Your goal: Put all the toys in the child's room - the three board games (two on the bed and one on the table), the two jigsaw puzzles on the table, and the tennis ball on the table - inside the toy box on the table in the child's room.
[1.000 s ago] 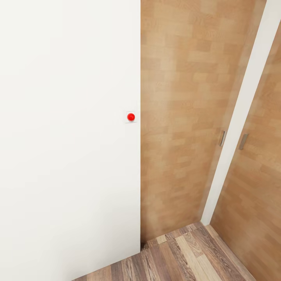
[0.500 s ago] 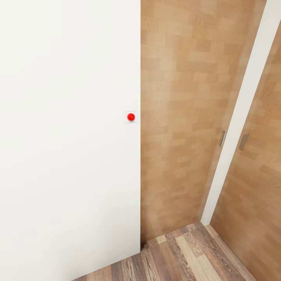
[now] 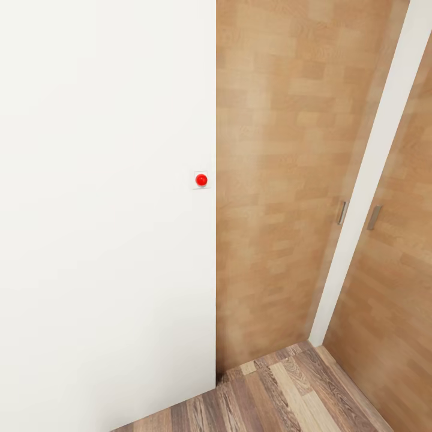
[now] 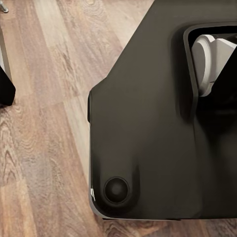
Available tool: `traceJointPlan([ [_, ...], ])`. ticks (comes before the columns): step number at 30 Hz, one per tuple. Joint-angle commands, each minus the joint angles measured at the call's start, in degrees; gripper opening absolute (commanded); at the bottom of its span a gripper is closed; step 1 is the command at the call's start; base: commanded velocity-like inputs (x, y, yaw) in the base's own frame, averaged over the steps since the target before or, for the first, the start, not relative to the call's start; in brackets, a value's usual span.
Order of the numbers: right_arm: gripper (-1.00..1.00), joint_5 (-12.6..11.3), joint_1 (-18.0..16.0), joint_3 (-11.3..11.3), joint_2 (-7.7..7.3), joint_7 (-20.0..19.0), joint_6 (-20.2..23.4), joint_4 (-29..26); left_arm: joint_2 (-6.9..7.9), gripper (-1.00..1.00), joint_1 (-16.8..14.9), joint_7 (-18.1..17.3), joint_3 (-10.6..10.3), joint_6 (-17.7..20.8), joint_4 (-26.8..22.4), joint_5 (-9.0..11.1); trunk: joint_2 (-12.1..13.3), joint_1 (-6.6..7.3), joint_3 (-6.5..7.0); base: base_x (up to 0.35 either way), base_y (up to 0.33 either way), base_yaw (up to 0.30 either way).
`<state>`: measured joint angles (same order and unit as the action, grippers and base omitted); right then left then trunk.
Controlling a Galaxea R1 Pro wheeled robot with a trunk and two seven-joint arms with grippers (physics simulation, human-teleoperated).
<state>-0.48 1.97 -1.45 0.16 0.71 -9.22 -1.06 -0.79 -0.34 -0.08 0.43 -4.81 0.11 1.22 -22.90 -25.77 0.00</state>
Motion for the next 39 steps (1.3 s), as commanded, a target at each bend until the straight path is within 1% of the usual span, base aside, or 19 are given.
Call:
traceJointPlan([
  [1, 1.00, 0.0, 0.0, -0.1, 0.02, 0.1, -0.1, -0.1, -0.01, 1.00, 0.0, 0.0, 0.0, -0.2, 0.1, 0.1, 0.0, -0.02, 0.00, 0.000, 0.000, 0.000],
  [7, 1.00, -0.1, 0.0, -0.1, 0.02, 0.1, -0.1, -0.1, -0.01, 1.00, 0.0, 0.0, 0.0, -0.2, 0.1, 0.1, 0.0, -0.02, 0.00, 0.000, 0.000, 0.000],
  [13, 1.00, 0.6, 0.0, 0.8, 0.62, 0.1, -1.1, -0.1, -0.01, 1.00, 0.0, 0.0, 0.0, -0.2, 0.1, 0.1, 0.0, -0.02, 0.00, 0.000, 0.000, 0.008],
  [17, 1.00, 0.7, 0.0, 1.3, 0.78, 0.1, -1.9, -0.1, -0.01, 1.00, 0.0, 0.0, 0.0, -0.2, 0.1, 0.1, 0.0, -0.02, 0.00, 0.000, 0.000, 0.110],
  [23, 1.00, 0.7, 0.0, 2.3, 0.88, 0.2, -2.3, -0.1, -0.01, 1.00, 0.0, 0.0, 0.0, -0.2, 0.1, 0.1, 0.0, -0.02, 0.00, 0.000, 0.000, 0.231],
  [39, 1.00, 0.7, 0.0, 2.4, 0.98, 0.2, -2.4, -0.1, 0.08, 1.00, 0.0, 0.0, 0.0, -0.4, 0.1, 0.1, 0.0, -0.02, 0.00, 0.000, 0.000, 0.269],
])
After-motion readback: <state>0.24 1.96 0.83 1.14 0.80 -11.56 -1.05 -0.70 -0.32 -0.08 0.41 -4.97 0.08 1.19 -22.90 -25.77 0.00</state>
